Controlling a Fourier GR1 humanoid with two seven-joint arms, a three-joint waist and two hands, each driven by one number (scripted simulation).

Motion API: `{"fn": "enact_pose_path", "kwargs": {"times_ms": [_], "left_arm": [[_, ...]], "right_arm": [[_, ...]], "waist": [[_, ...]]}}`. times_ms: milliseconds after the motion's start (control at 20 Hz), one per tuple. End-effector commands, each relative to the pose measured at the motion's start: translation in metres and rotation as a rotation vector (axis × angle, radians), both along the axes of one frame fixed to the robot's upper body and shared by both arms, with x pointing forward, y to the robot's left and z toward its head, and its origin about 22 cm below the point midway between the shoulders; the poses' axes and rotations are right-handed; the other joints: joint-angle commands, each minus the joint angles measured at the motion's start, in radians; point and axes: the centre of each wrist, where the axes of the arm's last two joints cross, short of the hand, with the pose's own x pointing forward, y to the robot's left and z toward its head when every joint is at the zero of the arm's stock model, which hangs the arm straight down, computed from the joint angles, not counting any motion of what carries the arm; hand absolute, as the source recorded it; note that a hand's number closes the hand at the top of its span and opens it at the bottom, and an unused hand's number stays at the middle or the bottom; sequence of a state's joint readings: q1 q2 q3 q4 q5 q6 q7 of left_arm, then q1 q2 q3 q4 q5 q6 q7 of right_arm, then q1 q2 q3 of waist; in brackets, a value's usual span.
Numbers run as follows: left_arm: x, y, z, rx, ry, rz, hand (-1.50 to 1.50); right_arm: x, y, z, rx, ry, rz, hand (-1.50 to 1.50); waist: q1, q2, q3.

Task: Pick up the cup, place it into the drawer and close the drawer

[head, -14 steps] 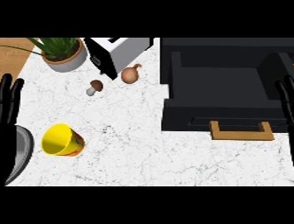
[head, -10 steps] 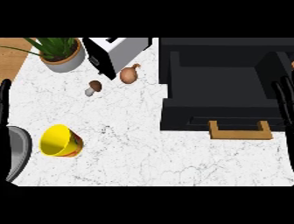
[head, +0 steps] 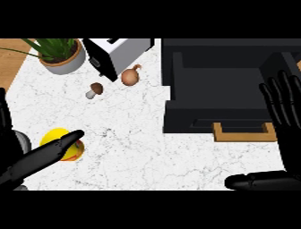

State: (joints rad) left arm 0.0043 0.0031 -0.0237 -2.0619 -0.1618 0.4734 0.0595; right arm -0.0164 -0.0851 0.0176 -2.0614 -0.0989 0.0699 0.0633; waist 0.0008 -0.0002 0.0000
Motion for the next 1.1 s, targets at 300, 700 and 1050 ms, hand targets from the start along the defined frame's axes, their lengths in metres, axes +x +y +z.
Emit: {"fn": "enact_pose_path", "kwargs": {"times_ms": [300, 700, 1050], "left_arm": [[0.007, -0.014, -0.003, -0.033, 0.0, 0.042, -1.5], [0.006, -0.003, -0.005, -0.062, 0.053, 0.073, -1.5], [0.0, -0.012, -0.032, -0.071, 0.092, 0.104, -1.5]], "right_arm": [[-0.008, 0.007, 0.003, 0.014, 0.005, 0.016, -1.5], [0.005, 0.008, 0.004, 0.025, -0.013, 0.029, -1.5], [0.007, -0.002, 0.015, 0.017, -0.024, -0.001, -1.5]], "waist": [[-0.002, -0.001, 0.0], [0.0, -0.001, 0.0], [0.0, 0.0, 0.0]]}}
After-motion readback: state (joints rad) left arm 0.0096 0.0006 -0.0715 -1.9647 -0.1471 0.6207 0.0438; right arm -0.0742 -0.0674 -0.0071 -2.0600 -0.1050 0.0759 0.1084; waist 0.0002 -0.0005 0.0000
